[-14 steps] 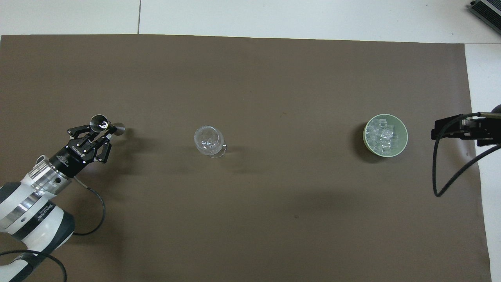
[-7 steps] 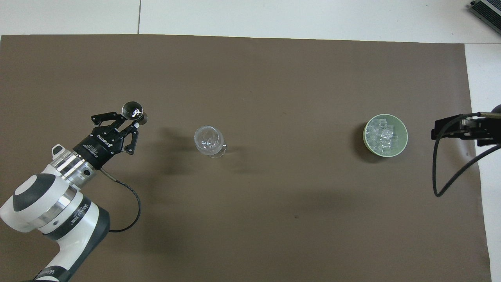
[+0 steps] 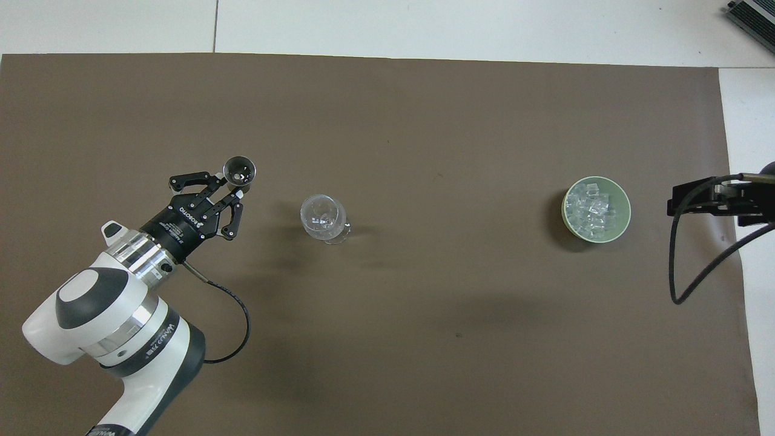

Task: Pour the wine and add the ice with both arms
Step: 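Lift the jigger with the left gripper and carry it to the glass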

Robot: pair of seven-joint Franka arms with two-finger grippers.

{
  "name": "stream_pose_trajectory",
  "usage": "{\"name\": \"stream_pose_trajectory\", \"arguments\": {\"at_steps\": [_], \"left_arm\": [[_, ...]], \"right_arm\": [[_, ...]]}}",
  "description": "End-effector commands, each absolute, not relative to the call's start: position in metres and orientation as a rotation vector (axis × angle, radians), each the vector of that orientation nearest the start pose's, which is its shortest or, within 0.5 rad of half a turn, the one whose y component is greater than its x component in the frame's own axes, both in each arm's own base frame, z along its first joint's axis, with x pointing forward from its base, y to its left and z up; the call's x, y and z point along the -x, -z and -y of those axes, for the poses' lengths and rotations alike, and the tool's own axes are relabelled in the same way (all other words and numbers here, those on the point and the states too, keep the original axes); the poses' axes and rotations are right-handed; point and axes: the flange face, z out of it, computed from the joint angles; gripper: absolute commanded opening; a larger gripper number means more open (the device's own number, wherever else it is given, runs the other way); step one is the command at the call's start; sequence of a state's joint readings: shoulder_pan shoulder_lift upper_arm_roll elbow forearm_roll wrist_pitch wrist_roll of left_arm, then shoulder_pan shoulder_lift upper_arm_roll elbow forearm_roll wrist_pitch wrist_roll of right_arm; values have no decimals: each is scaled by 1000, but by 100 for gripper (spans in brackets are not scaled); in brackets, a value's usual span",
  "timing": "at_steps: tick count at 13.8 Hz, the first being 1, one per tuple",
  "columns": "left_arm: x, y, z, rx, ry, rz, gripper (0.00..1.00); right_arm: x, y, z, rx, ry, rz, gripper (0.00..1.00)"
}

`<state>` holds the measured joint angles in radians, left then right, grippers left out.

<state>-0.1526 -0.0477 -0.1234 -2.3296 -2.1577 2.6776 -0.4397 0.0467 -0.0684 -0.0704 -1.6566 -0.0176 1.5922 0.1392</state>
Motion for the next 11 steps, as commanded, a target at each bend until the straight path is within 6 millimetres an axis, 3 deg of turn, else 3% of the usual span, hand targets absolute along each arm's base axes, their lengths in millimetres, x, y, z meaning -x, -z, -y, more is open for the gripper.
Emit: {"name": "stream_pose_trajectory", "arguments": {"at_steps": [1, 6, 11], "left_arm": [[-483, -381, 128, -960, 202, -1753, 0], [-476, -396, 159, -1014, 167, -1751, 0], [-470, -401, 175, -1070, 139, -1735, 0]], "right_arm": [[-528, -623, 16, 3138, -2, -211, 100], [-528, -623, 16, 3138, -2, -211, 100], [-528, -623, 16, 3138, -2, -211, 100]]}}
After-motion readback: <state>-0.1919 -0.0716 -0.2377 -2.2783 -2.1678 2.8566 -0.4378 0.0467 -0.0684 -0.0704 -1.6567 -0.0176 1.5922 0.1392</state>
